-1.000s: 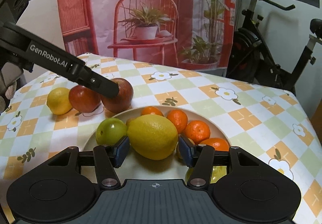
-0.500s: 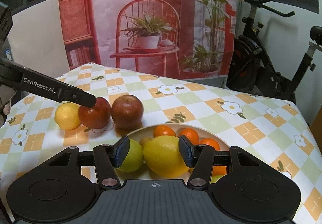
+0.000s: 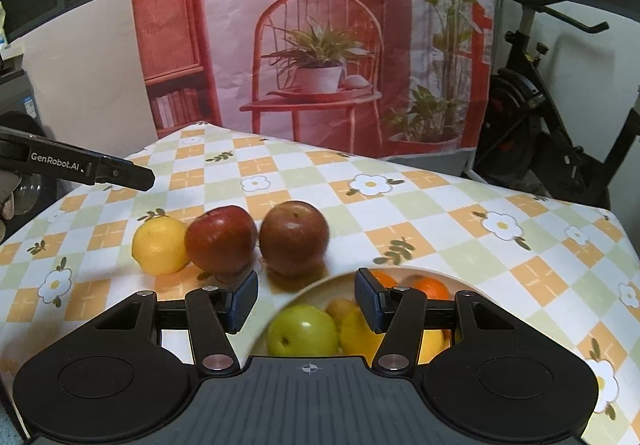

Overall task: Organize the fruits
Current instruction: 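Move the left tool back toward the yellow grapefruit by the apples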

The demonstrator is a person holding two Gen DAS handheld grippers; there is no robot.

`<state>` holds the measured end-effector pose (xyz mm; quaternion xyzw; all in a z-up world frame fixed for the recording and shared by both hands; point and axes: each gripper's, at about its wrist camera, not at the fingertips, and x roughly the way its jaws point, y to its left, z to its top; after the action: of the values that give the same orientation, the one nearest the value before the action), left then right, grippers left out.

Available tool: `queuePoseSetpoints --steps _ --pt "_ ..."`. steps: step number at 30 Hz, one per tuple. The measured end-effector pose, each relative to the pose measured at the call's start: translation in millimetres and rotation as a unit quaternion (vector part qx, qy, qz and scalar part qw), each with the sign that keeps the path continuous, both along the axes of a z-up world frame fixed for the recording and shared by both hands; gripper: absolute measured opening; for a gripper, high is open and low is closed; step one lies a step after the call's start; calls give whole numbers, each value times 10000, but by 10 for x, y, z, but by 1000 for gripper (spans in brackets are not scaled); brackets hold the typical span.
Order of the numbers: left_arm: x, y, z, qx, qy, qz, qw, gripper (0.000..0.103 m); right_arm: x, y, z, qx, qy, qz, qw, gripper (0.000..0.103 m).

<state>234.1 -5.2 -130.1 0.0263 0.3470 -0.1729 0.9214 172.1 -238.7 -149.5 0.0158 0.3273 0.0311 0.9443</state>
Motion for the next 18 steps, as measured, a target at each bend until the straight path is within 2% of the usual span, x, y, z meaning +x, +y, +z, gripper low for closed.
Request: queuePoseSetpoints --steps 11,18 --pt "14 109 -166 -144 197 -68 9997 41 163 208 -31 -72 62 261 9996 50" --pt "-24 120 -282 -230 278 -247 9990 48 188 198 -54 -61 82 255 9996 50"
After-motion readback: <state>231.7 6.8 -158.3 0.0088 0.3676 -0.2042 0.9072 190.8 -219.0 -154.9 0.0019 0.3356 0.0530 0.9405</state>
